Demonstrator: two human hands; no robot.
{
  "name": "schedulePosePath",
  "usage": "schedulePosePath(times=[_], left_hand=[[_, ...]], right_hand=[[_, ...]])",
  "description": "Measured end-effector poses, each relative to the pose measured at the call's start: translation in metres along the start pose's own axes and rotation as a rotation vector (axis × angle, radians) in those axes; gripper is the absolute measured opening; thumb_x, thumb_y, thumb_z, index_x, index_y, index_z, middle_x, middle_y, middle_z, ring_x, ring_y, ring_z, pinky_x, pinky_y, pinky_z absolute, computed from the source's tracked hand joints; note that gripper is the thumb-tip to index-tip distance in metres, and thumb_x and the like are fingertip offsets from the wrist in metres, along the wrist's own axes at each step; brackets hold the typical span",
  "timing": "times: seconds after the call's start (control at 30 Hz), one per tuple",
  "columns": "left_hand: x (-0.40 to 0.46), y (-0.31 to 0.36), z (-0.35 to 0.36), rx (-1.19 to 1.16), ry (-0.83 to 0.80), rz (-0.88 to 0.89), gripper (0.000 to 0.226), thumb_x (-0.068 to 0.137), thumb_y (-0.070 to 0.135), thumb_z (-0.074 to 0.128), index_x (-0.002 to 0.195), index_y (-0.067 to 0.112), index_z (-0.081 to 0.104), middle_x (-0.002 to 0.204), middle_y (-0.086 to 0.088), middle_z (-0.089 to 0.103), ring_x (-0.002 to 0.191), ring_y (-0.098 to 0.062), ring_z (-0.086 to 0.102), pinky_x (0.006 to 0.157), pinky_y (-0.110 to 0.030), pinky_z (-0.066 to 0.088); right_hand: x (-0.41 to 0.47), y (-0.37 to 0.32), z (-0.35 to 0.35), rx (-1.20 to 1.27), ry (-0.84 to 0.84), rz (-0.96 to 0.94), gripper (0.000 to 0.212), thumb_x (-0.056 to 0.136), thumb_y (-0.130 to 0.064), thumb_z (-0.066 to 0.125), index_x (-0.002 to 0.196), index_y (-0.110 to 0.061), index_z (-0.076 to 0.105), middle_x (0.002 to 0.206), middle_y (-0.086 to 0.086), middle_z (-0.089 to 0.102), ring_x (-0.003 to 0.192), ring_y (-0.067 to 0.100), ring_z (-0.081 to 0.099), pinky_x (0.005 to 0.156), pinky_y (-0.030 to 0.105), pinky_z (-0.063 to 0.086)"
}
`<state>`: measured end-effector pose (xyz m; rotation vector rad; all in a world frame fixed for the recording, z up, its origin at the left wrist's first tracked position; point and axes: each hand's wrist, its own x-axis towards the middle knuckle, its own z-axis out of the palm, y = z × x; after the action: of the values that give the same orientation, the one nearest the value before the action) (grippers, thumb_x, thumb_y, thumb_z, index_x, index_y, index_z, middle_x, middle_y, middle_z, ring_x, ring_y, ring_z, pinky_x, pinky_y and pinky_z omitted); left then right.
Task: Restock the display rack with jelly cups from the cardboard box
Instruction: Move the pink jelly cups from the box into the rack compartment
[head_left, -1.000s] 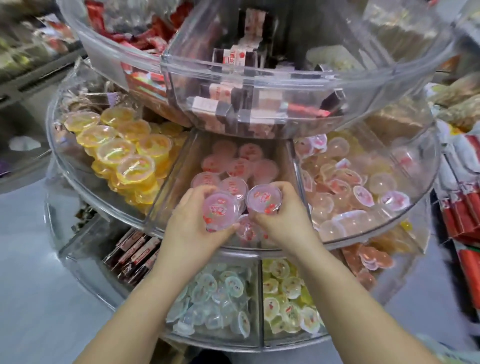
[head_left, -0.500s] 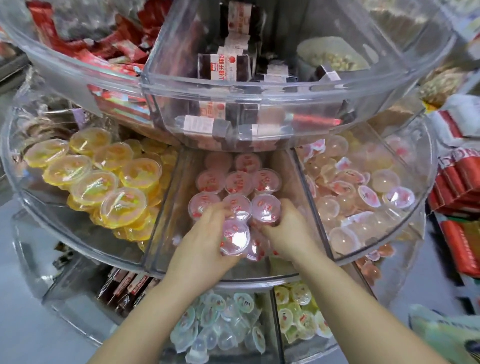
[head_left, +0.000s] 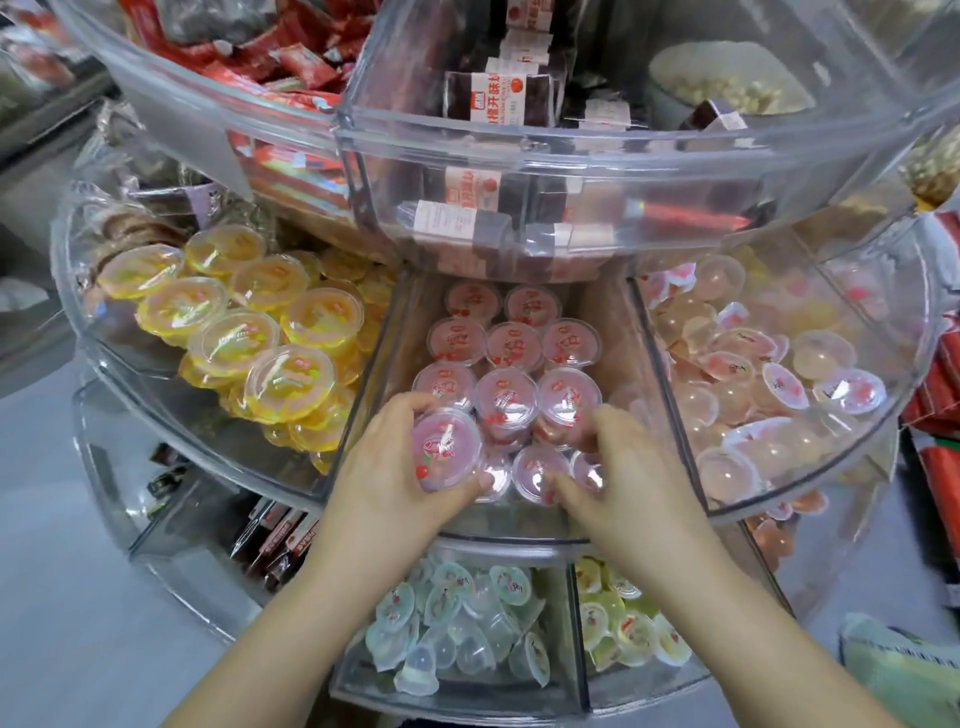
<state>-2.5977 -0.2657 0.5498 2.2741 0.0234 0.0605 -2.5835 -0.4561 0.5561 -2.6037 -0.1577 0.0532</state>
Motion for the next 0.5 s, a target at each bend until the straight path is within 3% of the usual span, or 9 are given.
schedulePosePath(times=[0.1, 0.2, 0.27, 0.37, 0.4, 0.43, 0.5], left_hand=[[-0.005, -0.002, -0.003, 0.012, 0.025, -0.008, 0.056, 0.062, 0.036, 0.081, 0.105, 0.032, 0.047, 0.101, 0.023, 0.053, 0.093, 0.004, 0.050, 0.077, -0.010, 0.039], [-0.010, -0.007, -0.007, 0.010, -0.017, -0.020, 0.060, 0.070, 0.012, 0.075, 0.121, 0.027, 0.048, 0.113, 0.014, 0.055, 0.105, -0.006, 0.056, 0.086, -0.025, 0.048], [-0.014, -0.010, -0.012, -0.022, -0.092, -0.071, 0.071, 0.076, 0.006, 0.067, 0.136, 0.029, 0.037, 0.130, 0.012, 0.048, 0.110, -0.007, 0.057, 0.092, -0.029, 0.050], [-0.019, -0.013, -0.015, 0.075, -0.154, -0.043, 0.076, 0.084, 0.014, 0.063, 0.146, 0.027, 0.022, 0.148, 0.018, 0.021, 0.131, 0.002, 0.034, 0.110, -0.020, 0.029], [-0.022, -0.012, -0.015, 0.155, -0.132, -0.003, 0.073, 0.085, 0.019, 0.062, 0.146, 0.026, 0.022, 0.148, 0.022, 0.015, 0.129, 0.008, 0.026, 0.107, -0.012, 0.022], [-0.025, -0.010, -0.015, 0.221, -0.097, 0.027, 0.068, 0.087, 0.024, 0.060, 0.145, 0.027, 0.025, 0.149, 0.024, 0.013, 0.122, 0.011, 0.029, 0.101, -0.009, 0.025], [-0.030, -0.005, -0.017, 0.313, -0.038, 0.035, 0.054, 0.089, 0.028, 0.056, 0.139, 0.027, 0.039, 0.149, 0.020, 0.026, 0.110, 0.003, 0.053, 0.091, -0.019, 0.039]], right_hand=[[0.006, -0.025, 0.016, 0.138, -0.210, -0.216, 0.040, 0.078, -0.024, 0.068, 0.113, -0.027, 0.051, 0.097, -0.013, 0.056, 0.088, 0.006, 0.052, 0.071, 0.012, 0.038], [0.016, -0.039, 0.037, 0.137, -0.255, -0.282, 0.050, 0.075, -0.026, 0.069, 0.121, -0.025, 0.049, 0.111, -0.004, 0.063, 0.100, 0.015, 0.058, 0.070, 0.018, 0.035], [0.022, -0.043, 0.045, 0.169, -0.237, -0.259, 0.050, 0.075, -0.030, 0.070, 0.121, -0.026, 0.052, 0.112, -0.004, 0.065, 0.101, 0.015, 0.060, 0.071, 0.019, 0.037], [0.031, -0.045, 0.052, 0.241, -0.226, -0.233, 0.045, 0.077, -0.026, 0.070, 0.120, -0.027, 0.058, 0.110, -0.003, 0.069, 0.100, 0.015, 0.062, 0.064, 0.011, 0.036], [0.033, -0.045, 0.053, 0.238, -0.222, -0.219, 0.043, 0.077, -0.025, 0.069, 0.118, -0.025, 0.060, 0.108, 0.000, 0.070, 0.099, 0.017, 0.062, 0.061, 0.010, 0.035], [0.034, -0.046, 0.054, 0.222, -0.226, -0.204, 0.042, 0.077, -0.024, 0.069, 0.118, -0.024, 0.060, 0.107, 0.002, 0.070, 0.099, 0.020, 0.062, 0.062, 0.013, 0.036], [0.036, -0.047, 0.056, 0.198, -0.276, -0.170, 0.038, 0.078, -0.026, 0.068, 0.115, -0.022, 0.062, 0.107, 0.004, 0.070, 0.098, 0.021, 0.063, 0.071, 0.025, 0.044]])
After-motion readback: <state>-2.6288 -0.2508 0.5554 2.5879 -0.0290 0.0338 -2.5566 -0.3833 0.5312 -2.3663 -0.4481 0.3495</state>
